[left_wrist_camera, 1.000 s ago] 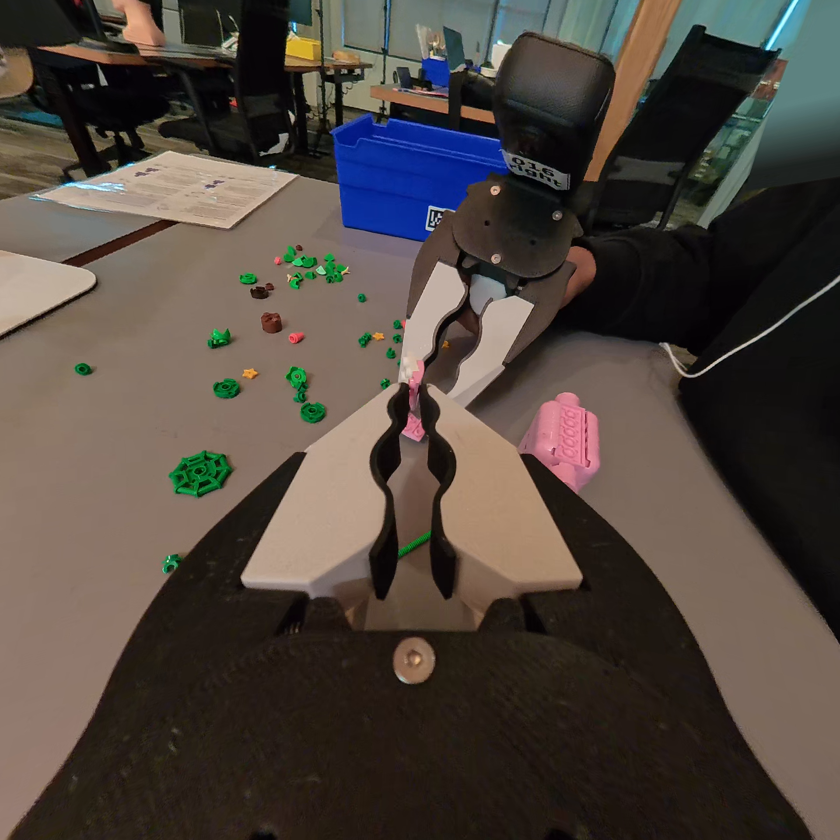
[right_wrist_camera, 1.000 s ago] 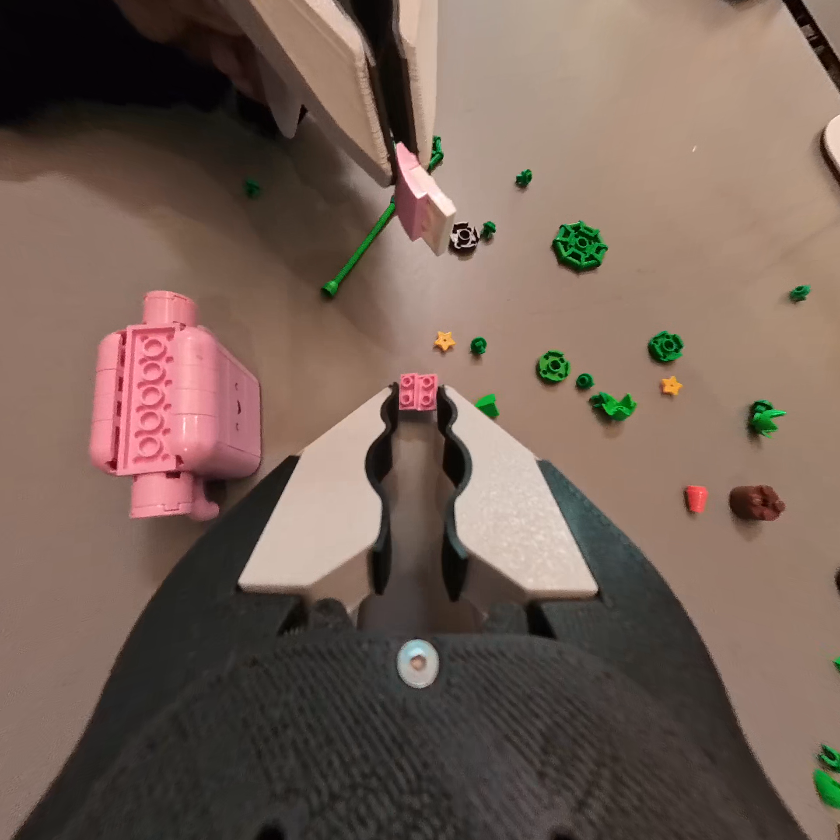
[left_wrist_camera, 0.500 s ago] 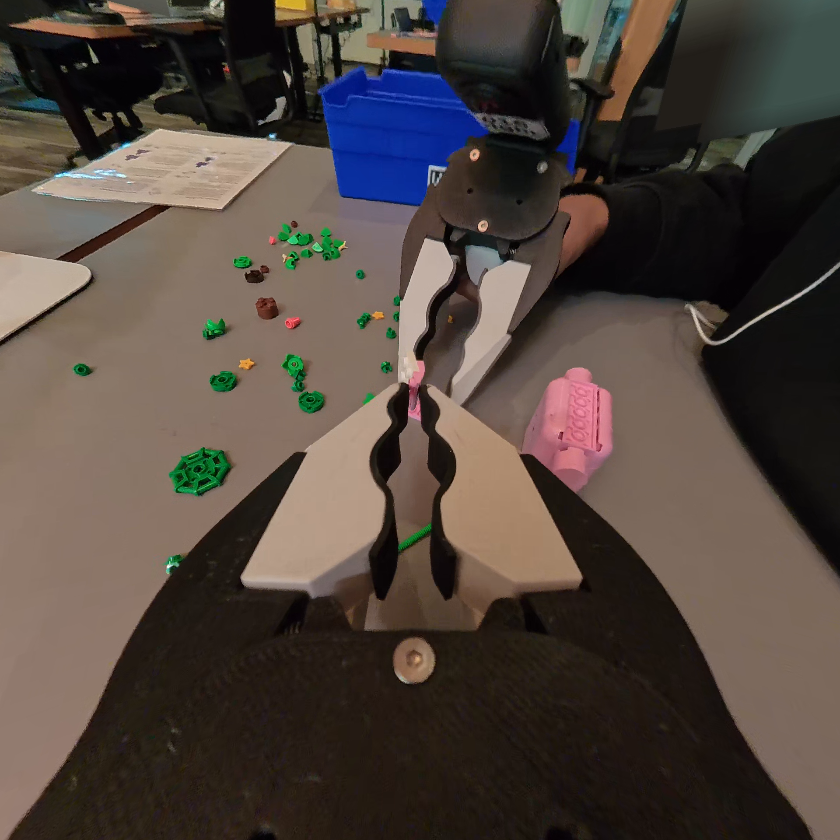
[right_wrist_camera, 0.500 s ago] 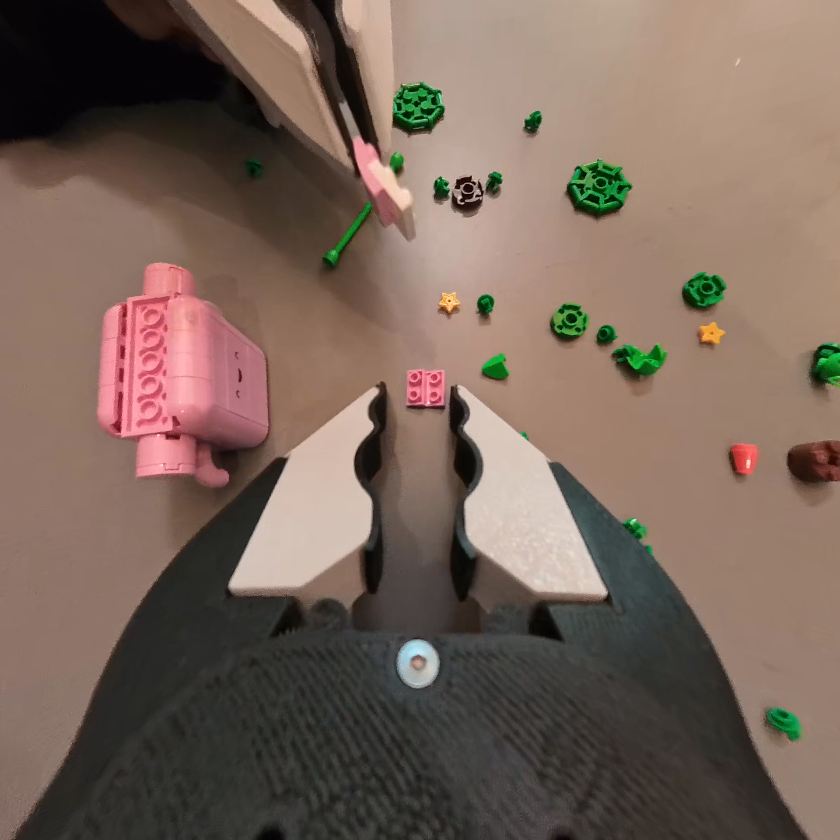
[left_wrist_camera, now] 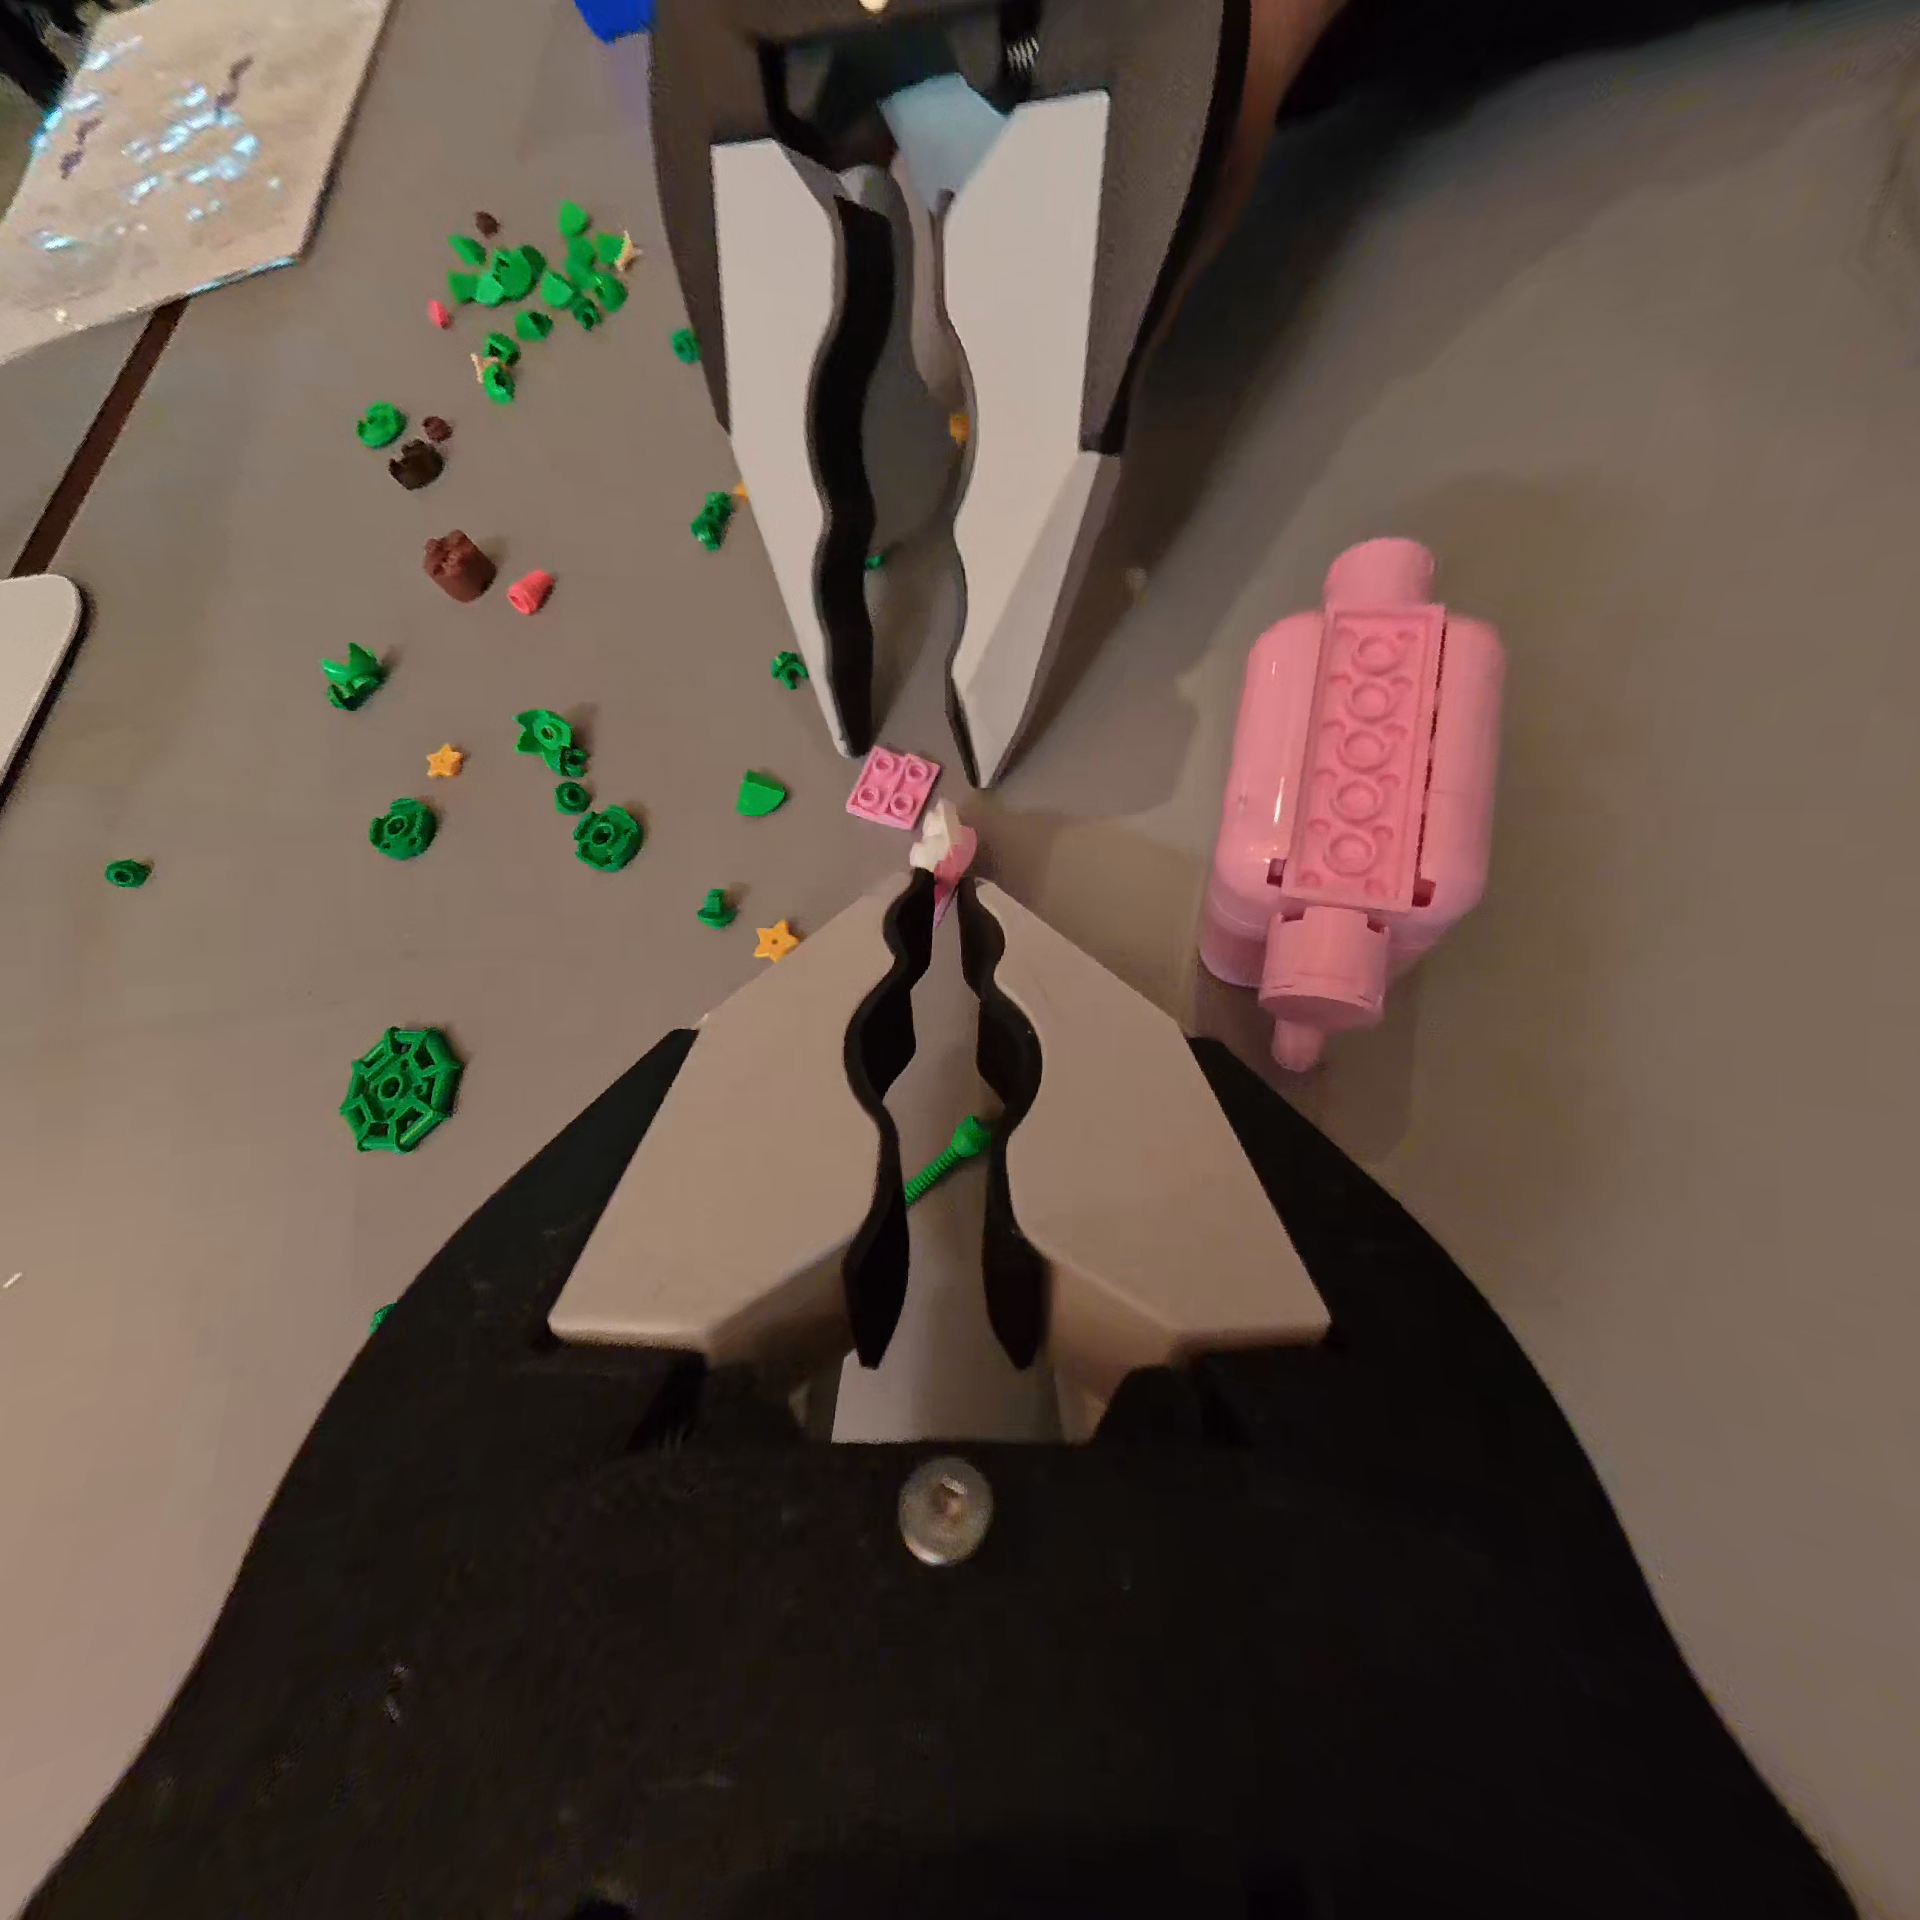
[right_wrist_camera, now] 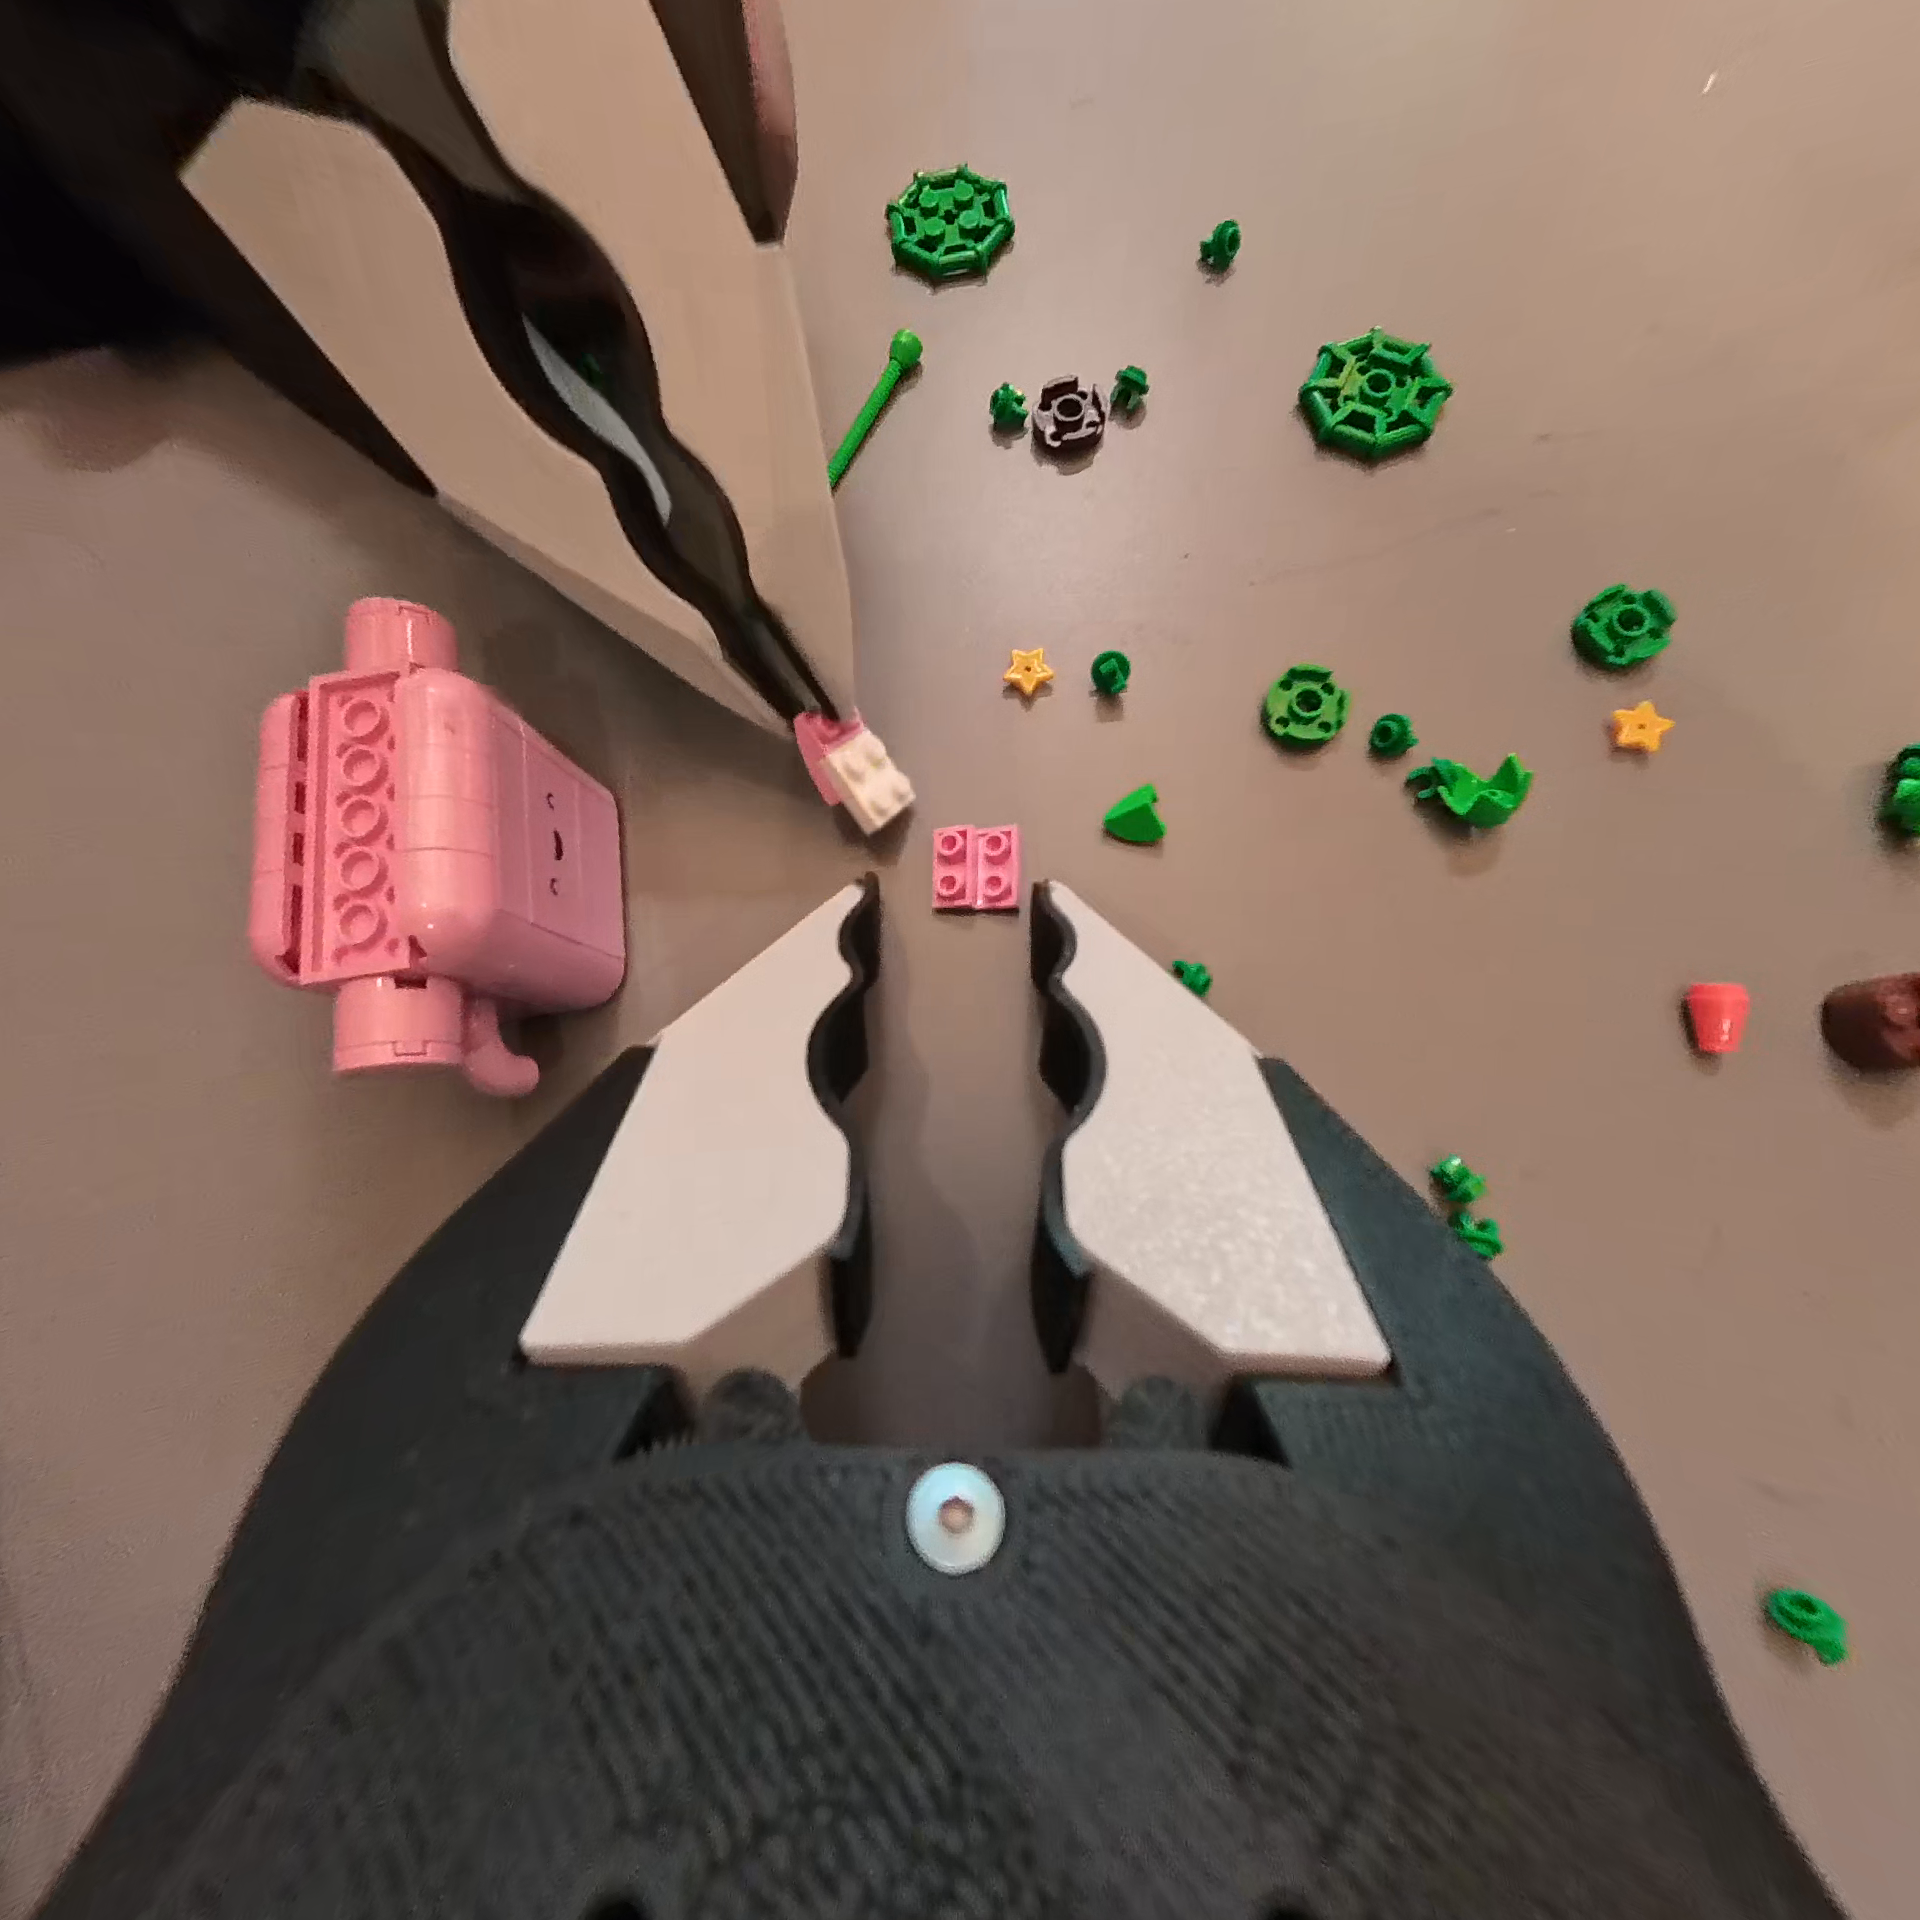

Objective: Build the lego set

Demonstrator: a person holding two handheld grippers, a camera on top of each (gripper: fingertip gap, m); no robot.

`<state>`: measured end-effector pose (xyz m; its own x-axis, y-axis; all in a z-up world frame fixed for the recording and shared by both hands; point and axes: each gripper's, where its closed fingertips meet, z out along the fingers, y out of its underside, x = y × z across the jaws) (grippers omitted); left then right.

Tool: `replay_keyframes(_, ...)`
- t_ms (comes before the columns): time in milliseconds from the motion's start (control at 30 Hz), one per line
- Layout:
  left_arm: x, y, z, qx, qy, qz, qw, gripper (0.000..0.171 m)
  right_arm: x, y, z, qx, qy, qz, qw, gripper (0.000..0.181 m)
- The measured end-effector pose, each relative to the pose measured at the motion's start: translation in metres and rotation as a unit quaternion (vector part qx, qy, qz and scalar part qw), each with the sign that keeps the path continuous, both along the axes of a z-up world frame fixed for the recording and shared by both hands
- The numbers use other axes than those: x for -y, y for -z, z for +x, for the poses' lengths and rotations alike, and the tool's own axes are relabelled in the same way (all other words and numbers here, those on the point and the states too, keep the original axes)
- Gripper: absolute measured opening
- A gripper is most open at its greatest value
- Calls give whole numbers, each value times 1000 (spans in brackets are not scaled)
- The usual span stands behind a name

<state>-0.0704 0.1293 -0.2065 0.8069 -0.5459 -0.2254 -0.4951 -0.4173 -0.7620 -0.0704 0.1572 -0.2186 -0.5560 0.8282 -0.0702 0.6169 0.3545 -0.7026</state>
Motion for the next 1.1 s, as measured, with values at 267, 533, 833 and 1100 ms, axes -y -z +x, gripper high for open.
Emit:
replay_keyframes(267, 1, 13, -2, -63, 7, -7, 998, 1, -18, 1, -3, -2, 28, 40, 999, 24)
replay_keyframes(533, 3, 7, -1, -28, 12, -9, 999, 18, -13, -8, -1, -1, 28, 0, 1000, 23)
replay_keyframes(833, 5, 9, 1, 10, 19, -42, 999, 25, 0, -8, 0, 10, 24, -19, 1000, 20)
replay_keyframes(1100, 4, -3, 5, 154, 36, -97, 983, 33, -15, 1, -6, -5, 49, 50, 998, 20)
